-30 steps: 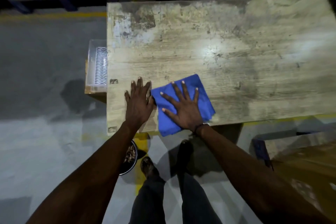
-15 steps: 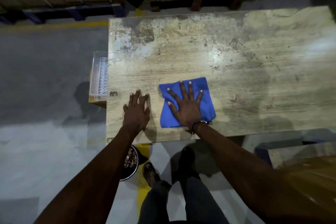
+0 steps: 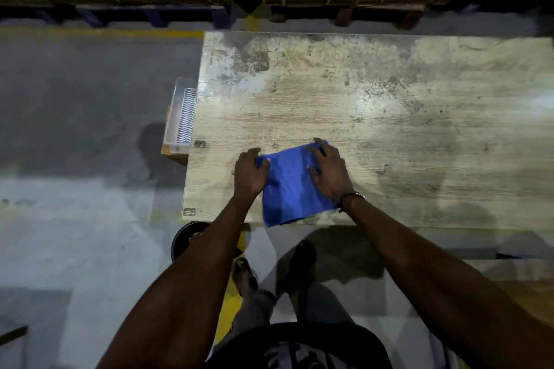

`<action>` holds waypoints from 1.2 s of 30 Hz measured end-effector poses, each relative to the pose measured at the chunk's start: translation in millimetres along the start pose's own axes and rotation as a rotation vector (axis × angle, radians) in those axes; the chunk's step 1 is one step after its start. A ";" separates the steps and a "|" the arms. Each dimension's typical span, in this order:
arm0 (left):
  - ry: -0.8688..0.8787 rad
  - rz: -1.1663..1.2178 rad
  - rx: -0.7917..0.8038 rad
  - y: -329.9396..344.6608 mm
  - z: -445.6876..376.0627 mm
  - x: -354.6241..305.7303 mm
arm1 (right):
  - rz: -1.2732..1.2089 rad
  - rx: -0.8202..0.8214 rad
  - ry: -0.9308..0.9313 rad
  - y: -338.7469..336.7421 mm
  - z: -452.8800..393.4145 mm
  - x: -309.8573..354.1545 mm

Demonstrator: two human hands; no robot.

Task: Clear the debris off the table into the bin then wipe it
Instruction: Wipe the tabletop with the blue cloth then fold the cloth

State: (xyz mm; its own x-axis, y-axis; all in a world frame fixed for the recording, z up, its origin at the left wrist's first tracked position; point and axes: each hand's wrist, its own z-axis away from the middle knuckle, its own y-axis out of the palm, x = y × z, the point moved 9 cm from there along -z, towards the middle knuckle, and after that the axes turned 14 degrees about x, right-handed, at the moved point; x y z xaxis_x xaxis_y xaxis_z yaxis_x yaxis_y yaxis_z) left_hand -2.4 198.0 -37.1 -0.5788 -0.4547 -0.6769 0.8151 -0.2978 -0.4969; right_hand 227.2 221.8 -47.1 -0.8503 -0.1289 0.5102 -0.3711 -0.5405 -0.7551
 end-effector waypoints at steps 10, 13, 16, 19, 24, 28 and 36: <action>-0.044 -0.034 -0.081 14.7 -6.7 9.4 | 0.194 0.068 0.087 -18.7 -12.0 2.2; -0.002 -0.012 -0.125 9.4 -6.8 9.7 | 0.260 0.087 0.083 -26.6 -16.1 4.9; 0.089 0.063 -0.164 1.3 -0.5 1.9 | 0.250 0.077 0.054 -40.9 -16.4 7.9; 0.157 0.092 -0.192 -10.8 7.6 -11.8 | 0.159 0.029 0.008 -64.8 -13.7 14.3; 0.243 0.120 -0.244 -40.8 21.8 -39.7 | 0.118 -0.038 -0.040 -113.2 -4.4 38.1; 0.249 0.150 -0.212 -66.4 28.8 -68.2 | 0.126 -0.094 -0.065 -155.4 6.3 63.3; 0.496 0.148 -0.158 -135.4 66.0 -162.7 | 0.176 -0.250 -0.025 -259.9 28.4 119.9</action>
State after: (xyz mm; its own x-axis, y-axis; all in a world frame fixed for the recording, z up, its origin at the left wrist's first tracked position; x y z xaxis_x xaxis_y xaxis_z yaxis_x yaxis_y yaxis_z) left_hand -17.1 256.9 176.2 -0.4312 -0.0202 -0.9020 0.8974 -0.1130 -0.4265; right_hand 232.3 323.2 222.0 -0.9014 -0.2240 0.3705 -0.3022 -0.2872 -0.9089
